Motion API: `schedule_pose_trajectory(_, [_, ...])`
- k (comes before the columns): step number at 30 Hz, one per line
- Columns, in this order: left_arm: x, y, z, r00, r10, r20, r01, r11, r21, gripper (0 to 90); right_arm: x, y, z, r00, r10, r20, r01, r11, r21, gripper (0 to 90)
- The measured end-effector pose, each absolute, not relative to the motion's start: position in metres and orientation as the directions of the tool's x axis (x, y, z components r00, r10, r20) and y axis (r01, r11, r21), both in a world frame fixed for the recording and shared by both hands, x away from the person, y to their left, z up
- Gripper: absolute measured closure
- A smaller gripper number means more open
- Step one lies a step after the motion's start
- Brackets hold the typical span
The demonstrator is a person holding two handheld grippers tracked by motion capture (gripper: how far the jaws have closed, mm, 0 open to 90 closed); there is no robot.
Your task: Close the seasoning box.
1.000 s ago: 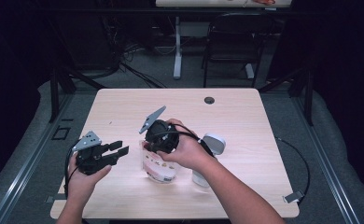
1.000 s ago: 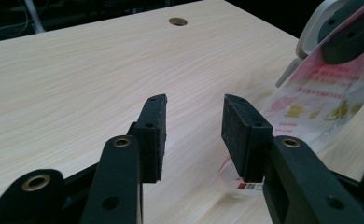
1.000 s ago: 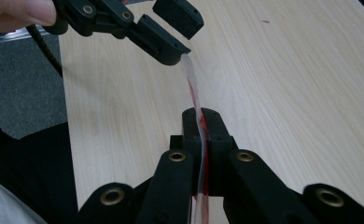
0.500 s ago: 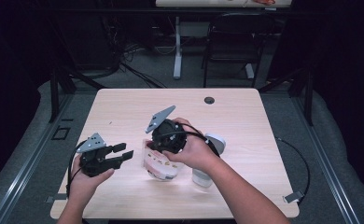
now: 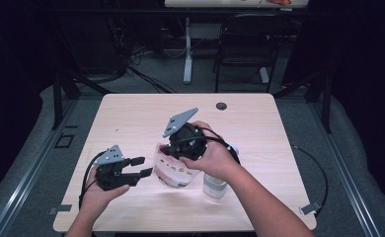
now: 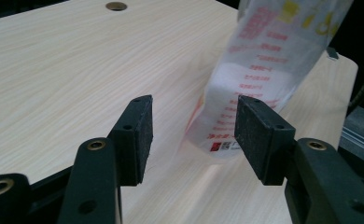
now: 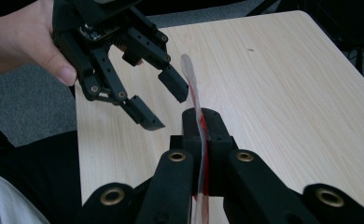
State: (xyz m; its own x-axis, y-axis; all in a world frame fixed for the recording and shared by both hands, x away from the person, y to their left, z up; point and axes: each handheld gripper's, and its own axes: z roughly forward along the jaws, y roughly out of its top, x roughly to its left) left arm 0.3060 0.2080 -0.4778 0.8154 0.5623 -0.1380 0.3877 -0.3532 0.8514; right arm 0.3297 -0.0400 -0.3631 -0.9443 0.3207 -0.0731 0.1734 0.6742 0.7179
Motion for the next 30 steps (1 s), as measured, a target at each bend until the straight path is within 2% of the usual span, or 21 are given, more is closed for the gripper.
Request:
schedule_pose_trajectory(10, [0.307, 0.201, -0.481, 0.844, 0.511, -0.162, 0.373, -0.344, 0.862, 43.6, 0.326, -0.046, -0.358, -0.952, 0.299, -0.073, 0.154, 0.668, 0.728, 90.0])
schedule_pose_trajectory(17, [0.307, 0.197, -0.483, 0.861, 0.488, -0.145, 0.355, -0.372, 0.857, 43.5, 0.324, -0.05, -0.356, -0.96, 0.272, -0.071, 0.135, 0.668, 0.732, 90.0])
schedule_pose_trajectory(30, [0.309, 0.182, -0.488, 0.916, 0.371, -0.155, 0.318, -0.43, 0.845, 43.1, 0.325, -0.057, -0.353, -0.979, 0.194, -0.059, 0.088, 0.668, 0.739, 90.0])
